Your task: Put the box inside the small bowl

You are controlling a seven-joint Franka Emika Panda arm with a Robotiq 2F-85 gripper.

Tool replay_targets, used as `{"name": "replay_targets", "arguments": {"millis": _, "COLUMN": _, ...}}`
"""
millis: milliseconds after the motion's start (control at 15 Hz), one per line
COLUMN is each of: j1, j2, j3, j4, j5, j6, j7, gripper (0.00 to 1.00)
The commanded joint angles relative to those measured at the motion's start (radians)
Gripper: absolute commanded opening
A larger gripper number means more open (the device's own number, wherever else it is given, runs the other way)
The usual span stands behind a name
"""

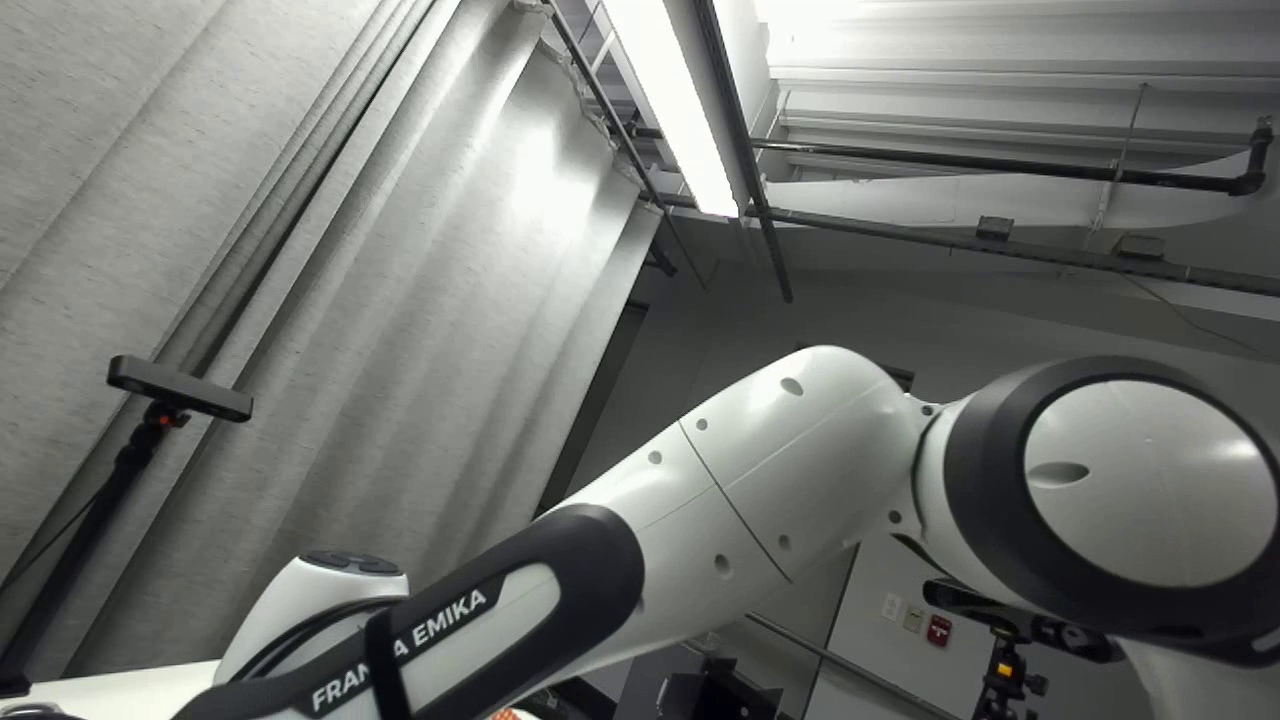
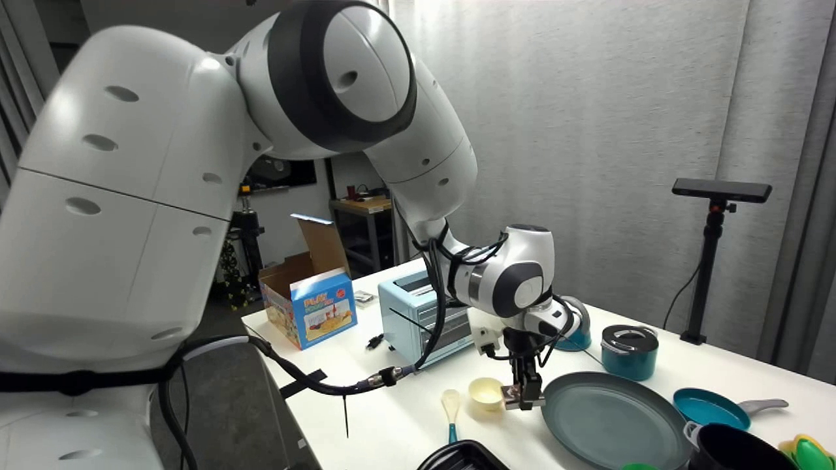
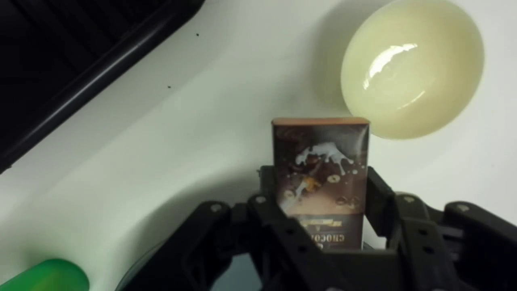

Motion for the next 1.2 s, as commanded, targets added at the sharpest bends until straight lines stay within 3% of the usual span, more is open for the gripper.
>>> {"name": "replay_targets", "arguments": {"millis": 0, "j1": 0.032, "j2": -0.054, "j3": -0.017, "j4": -0.004, "j5": -0.041, "j6": -0.032, "j7": 0.048, "gripper": 0.28}}
{"name": "replay_targets", "arguments": {"millis": 1133, "j1": 0.081, "j2": -0.025, "j3": 0.042, "j4": 0.028, "j5": -0.036, "j6": -0.002, "j7": 0.060, "gripper": 0.28}}
